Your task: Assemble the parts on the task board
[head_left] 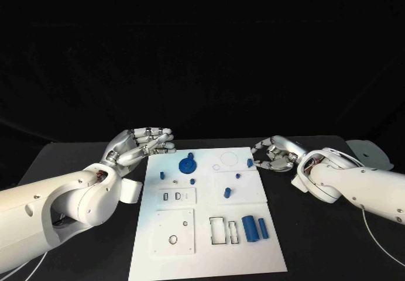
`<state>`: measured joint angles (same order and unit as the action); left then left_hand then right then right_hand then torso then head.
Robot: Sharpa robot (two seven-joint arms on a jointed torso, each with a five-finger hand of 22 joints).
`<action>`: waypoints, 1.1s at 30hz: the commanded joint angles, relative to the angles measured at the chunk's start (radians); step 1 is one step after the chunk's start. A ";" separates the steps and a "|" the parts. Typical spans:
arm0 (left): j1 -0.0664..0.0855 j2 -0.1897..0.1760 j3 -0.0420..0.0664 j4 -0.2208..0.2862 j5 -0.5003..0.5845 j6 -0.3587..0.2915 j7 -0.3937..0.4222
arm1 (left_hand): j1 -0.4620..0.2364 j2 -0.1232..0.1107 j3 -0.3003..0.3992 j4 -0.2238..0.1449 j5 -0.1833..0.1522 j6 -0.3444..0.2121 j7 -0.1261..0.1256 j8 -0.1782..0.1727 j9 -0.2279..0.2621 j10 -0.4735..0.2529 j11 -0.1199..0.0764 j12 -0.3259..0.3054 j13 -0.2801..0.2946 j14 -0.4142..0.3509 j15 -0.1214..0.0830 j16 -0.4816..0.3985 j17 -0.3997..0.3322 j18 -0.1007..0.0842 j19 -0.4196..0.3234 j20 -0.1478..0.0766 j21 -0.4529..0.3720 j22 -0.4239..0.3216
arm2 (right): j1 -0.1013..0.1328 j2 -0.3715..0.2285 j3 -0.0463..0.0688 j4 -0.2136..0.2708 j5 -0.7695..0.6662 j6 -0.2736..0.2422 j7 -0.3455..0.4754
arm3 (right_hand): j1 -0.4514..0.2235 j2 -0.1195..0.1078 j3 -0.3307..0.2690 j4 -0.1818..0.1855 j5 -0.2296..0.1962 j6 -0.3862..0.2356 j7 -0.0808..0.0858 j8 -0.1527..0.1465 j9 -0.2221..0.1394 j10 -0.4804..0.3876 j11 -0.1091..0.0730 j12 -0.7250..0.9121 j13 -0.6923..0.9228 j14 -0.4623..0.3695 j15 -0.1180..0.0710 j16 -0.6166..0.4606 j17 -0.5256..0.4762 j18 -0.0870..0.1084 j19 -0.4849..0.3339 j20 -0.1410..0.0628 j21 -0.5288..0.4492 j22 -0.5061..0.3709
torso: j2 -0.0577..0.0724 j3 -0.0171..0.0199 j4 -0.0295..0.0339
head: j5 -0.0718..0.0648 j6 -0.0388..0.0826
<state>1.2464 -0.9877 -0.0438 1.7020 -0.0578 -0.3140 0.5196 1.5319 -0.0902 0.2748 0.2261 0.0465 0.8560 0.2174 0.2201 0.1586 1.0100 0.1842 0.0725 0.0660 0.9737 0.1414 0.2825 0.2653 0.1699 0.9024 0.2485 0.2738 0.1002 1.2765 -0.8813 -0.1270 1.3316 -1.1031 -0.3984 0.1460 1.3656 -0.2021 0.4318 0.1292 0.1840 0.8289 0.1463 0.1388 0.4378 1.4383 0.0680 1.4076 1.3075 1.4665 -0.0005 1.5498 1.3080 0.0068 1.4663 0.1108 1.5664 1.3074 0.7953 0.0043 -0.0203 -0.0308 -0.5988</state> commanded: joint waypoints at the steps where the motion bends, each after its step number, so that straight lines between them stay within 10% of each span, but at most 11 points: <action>1: 0.001 0.002 0.001 0.001 0.003 0.019 0.009 | -0.008 0.002 0.006 -0.001 0.003 0.000 0.026 -0.004 -0.002 0.001 0.004 -0.005 0.001 -0.003 0.000 -0.006 0.001 0.013 0.007 0.002 -0.005 -0.002 | -0.004 0.010 0.000 -0.008 -0.022 -0.005 -0.014 | 0.008 0.000 0.001 -0.003 0.004 0.005 0.006 0.000 0.002 0.008 0.001 0.005 0.136 0.094 -0.005 0.004 0.220 -0.007 0.105 -0.008 0.004 0.263 | 0.001 0.0006 0.0005 | -0.001 -0.003; 33: 0.001 -0.001 0.001 0.001 0.003 0.019 0.007 | -0.010 0.000 0.010 -0.001 0.003 0.002 0.025 -0.004 -0.002 0.003 0.004 -0.005 0.001 -0.003 -0.001 -0.007 0.004 0.013 0.008 0.002 -0.005 -0.003 | -0.022 0.036 -0.001 -0.022 -0.055 0.011 -0.047 | -0.007 0.014 0.011 0.001 0.006 0.051 0.011 0.016 0.010 0.026 0.006 0.027 0.153 0.094 -0.001 0.005 0.222 -0.007 0.105 -0.005 0.004 0.263 | 0.001 0.0006 0.0005 | 0.002 -0.013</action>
<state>1.2464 -0.9896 -0.0438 1.7011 -0.0578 -0.3128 0.5192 1.5319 -0.0902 0.2819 0.2248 0.0465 0.8560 0.2174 0.2201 0.1586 1.0100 0.1842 0.0725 0.0660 0.9738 0.1414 0.2825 0.2689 0.1698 0.9024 0.2485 0.2738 0.0984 1.2552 -0.8474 -0.1277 1.3099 -1.1436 -0.3907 0.1071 1.3592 -0.1958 0.4377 0.1294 0.1841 0.8734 0.1593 0.1512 0.4465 1.4580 0.0732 1.4307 1.3073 1.4665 -0.0004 1.5497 1.3076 0.0069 1.4663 0.1109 1.5664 1.3080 0.7958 0.0054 -0.0198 -0.0291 -0.6100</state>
